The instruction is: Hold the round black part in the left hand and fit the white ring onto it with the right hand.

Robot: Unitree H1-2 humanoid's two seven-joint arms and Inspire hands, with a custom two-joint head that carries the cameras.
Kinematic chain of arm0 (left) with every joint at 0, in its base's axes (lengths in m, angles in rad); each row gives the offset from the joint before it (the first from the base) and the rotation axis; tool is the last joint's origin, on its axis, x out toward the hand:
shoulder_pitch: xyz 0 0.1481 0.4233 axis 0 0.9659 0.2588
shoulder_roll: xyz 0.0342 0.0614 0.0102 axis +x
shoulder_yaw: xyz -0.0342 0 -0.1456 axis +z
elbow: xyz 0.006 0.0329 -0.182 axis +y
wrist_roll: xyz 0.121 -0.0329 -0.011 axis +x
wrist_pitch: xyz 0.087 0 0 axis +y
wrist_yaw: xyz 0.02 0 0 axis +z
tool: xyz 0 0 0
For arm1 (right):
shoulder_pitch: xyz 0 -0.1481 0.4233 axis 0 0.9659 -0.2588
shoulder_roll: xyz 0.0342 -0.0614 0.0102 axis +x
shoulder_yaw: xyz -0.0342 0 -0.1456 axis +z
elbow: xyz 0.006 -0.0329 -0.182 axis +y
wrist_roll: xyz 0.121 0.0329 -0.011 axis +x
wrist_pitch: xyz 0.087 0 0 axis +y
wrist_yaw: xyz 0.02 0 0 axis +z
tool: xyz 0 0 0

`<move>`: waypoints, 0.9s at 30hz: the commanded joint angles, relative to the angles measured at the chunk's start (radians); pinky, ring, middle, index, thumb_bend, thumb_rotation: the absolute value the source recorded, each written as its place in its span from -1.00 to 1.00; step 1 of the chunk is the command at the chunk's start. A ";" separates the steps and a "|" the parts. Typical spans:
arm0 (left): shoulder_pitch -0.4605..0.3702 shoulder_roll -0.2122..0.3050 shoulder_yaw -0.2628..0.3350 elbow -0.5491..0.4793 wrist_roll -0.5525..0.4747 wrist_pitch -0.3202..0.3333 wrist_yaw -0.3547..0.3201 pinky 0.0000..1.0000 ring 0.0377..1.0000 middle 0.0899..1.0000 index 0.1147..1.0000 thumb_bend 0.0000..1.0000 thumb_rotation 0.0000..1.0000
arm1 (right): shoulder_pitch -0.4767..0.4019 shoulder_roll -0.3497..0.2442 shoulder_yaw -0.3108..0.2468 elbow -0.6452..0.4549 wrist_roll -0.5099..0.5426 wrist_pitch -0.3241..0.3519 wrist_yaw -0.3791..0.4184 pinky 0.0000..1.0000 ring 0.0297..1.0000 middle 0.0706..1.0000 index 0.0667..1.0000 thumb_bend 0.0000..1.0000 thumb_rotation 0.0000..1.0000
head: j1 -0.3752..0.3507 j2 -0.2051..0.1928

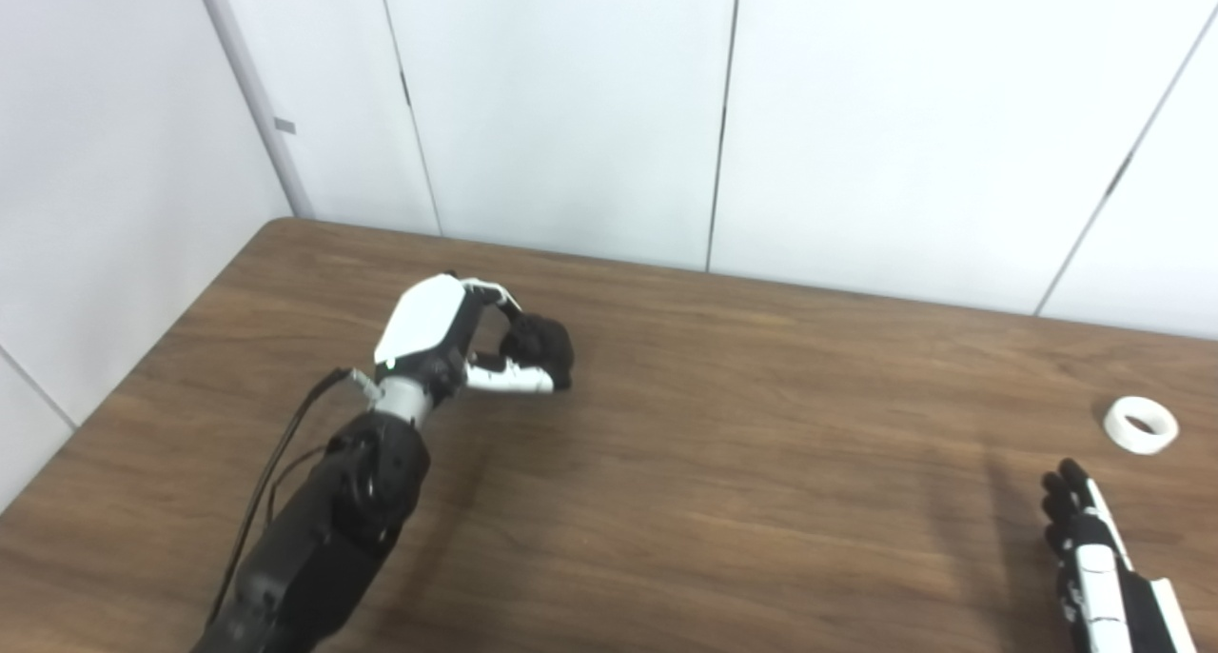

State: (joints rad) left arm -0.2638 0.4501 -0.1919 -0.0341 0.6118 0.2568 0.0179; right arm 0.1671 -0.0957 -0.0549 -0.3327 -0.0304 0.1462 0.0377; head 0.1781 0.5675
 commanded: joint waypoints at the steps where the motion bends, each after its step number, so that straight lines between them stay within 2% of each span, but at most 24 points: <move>1: -0.010 0.009 -0.003 -0.074 0.026 -0.028 -0.010 1.00 0.79 0.52 -0.17 0.05 -0.89 | 0.027 0.015 0.000 -0.013 0.005 -0.049 -0.012 1.00 0.94 0.91 0.93 -0.29 1.00 | -0.005 0.003; 6: 0.021 -0.013 -0.029 -0.159 0.047 -0.044 -0.059 1.00 0.81 0.57 -0.17 0.05 -0.89 | 0.019 0.018 0.003 0.001 -0.006 -0.062 -0.021 1.00 0.93 0.89 0.91 -0.23 1.00 | -0.037 0.015; 10: 0.039 -0.029 -0.070 -0.204 0.110 -0.066 -0.086 1.00 0.80 0.56 -0.16 0.05 -0.89 | 0.016 0.019 0.006 0.012 -0.011 -0.076 -0.026 1.00 0.90 0.87 0.89 -0.15 1.00 | -0.057 0.027; 19: 0.062 -0.079 -0.141 -0.226 0.227 -0.136 -0.096 1.00 0.79 0.52 -0.17 0.05 -0.89 | 0.012 0.023 0.021 0.012 -0.028 -0.067 -0.038 1.00 0.90 0.85 0.86 0.03 1.00 | -0.104 0.058; 24: 0.086 -0.113 -0.171 -0.250 0.263 -0.156 -0.120 1.00 0.81 0.53 -0.17 0.05 -0.89 | 0.001 0.029 0.030 0.011 -0.043 -0.057 -0.049 1.00 0.88 0.82 0.83 0.00 1.00 | -0.142 0.077; 27: 0.103 -0.129 -0.189 -0.251 0.278 -0.179 -0.129 1.00 0.83 0.54 -0.17 0.05 -0.89 | -0.003 0.036 0.032 0.007 -0.041 -0.043 -0.054 1.00 0.86 0.80 0.82 0.07 1.00 | -0.154 0.085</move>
State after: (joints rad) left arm -0.1460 0.3218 -0.3808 -0.2521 0.8728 0.1029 -0.1265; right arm 0.1558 -0.0880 -0.0232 -0.3016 -0.0726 0.1136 -0.0062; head 0.0230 0.6519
